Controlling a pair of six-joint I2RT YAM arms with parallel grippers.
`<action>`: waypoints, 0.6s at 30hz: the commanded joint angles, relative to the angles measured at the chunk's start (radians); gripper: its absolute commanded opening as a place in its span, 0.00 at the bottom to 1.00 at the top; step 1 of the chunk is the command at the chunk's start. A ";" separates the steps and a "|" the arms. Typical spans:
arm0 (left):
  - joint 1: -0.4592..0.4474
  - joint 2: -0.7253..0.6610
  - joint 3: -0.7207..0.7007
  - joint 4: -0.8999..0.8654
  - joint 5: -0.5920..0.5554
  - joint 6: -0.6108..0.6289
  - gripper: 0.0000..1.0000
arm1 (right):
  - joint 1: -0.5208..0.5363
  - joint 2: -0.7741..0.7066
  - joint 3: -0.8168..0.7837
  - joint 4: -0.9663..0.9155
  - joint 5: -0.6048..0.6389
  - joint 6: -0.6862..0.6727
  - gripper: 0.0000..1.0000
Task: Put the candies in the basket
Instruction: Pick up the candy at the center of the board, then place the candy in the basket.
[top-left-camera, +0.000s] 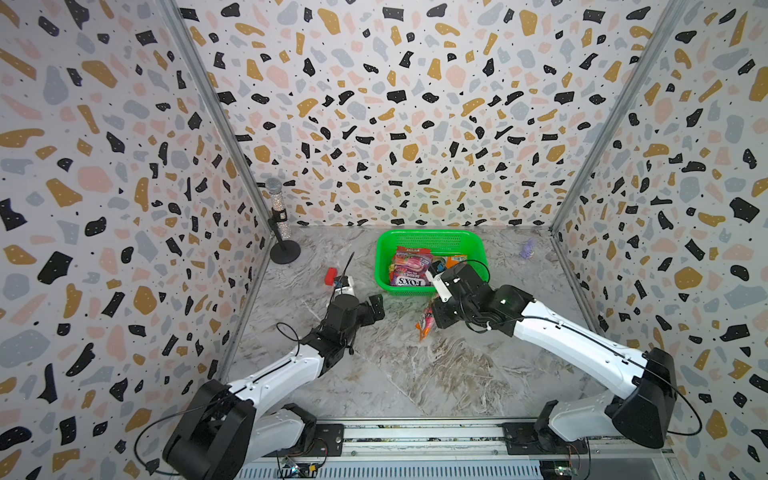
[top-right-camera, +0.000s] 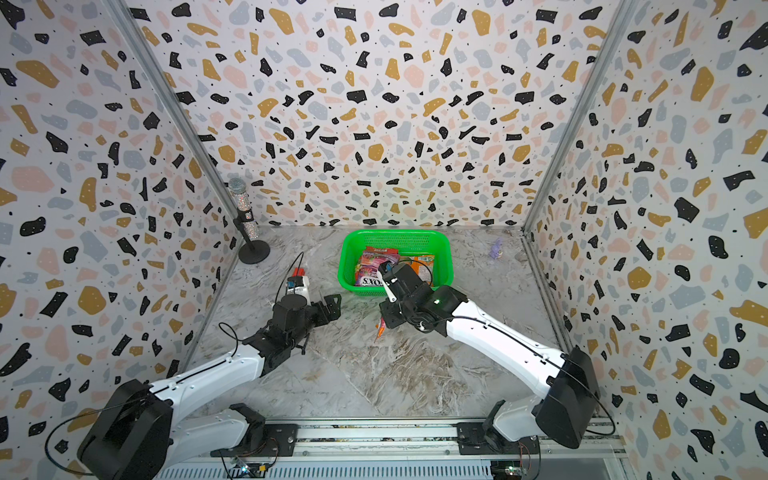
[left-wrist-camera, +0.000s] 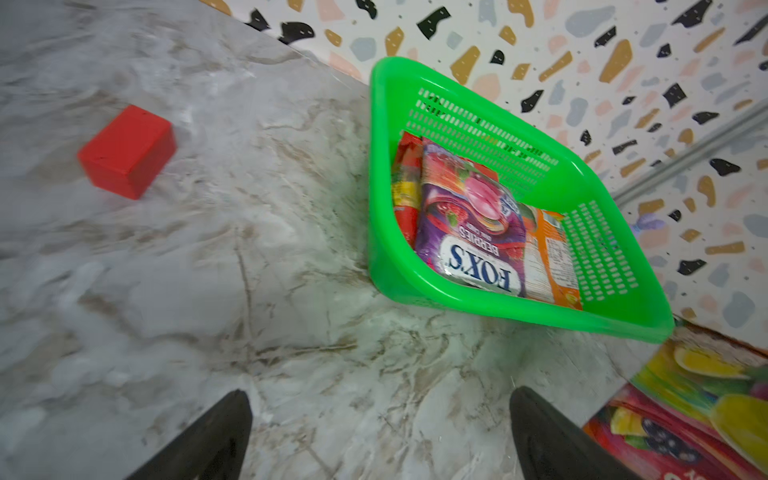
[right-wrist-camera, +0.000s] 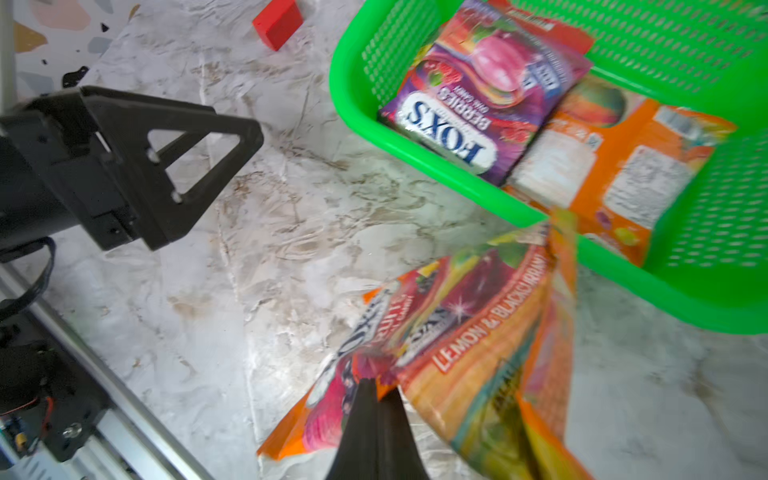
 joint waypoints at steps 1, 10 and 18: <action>-0.004 0.016 0.025 0.055 0.091 0.052 1.00 | -0.065 -0.038 0.024 -0.032 0.039 -0.056 0.00; -0.003 0.031 0.028 0.032 0.047 0.031 1.00 | -0.290 0.095 0.197 -0.074 -0.040 -0.081 0.00; -0.003 0.061 0.052 0.014 0.061 0.016 1.00 | -0.396 0.285 0.448 -0.141 -0.047 -0.101 0.00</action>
